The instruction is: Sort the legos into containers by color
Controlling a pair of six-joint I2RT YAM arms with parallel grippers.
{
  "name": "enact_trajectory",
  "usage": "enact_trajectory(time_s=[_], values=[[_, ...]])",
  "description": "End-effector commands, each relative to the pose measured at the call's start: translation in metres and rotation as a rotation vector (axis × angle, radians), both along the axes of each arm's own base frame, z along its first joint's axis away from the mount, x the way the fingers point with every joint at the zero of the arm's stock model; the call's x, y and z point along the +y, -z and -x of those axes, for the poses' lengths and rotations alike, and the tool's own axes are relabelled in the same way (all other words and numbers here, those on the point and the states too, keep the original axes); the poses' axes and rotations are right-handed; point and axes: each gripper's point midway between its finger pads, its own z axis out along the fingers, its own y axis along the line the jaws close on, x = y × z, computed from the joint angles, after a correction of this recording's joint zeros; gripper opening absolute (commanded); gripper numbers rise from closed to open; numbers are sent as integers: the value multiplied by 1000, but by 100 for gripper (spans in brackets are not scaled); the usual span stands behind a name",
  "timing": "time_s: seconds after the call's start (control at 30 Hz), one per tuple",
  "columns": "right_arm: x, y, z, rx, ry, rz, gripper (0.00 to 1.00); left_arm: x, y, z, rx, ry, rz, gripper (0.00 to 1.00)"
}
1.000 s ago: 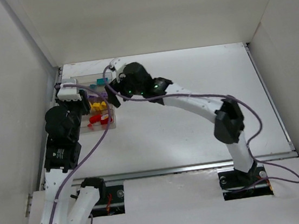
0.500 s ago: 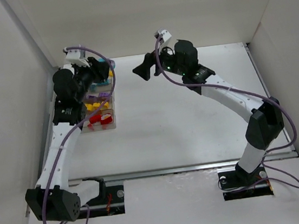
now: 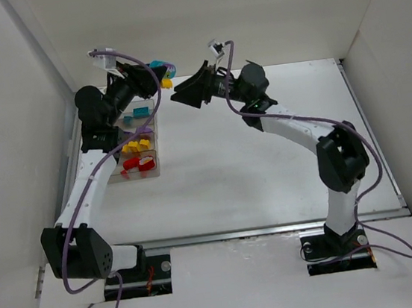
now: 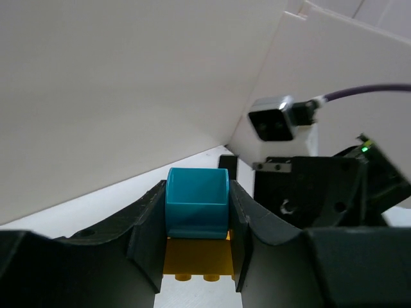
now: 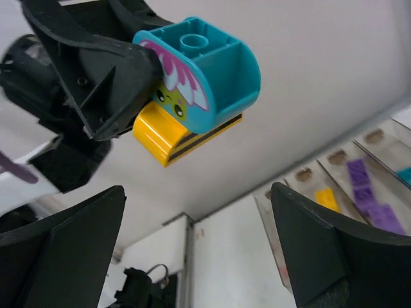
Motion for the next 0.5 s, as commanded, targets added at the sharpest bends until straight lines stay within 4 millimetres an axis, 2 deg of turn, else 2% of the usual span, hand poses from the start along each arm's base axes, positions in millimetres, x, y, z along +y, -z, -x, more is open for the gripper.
enact_trajectory(time_s=[0.0,0.07,0.1,0.13,0.23,0.43,0.47], values=[[-19,-36,47,-104,-256,-267,100,-11,-51,30,-209,110,35,0],[-28,-32,41,-54,-284,-329,100,-12,-52,29,-245,110,16,0],[-26,-18,37,41,-322,-350,100,-11,-54,30,-261,106,11,0],[-33,-25,47,-30,-352,-405,100,-18,-53,33,-274,126,-4,0],[-41,-35,53,-69,-385,-485,100,-25,-46,38,-266,164,-17,0],[-44,-63,57,-157,-391,-513,100,-34,-57,54,-283,232,33,0],[-42,-71,53,-148,-360,-493,100,-34,-57,53,-294,226,24,0]])
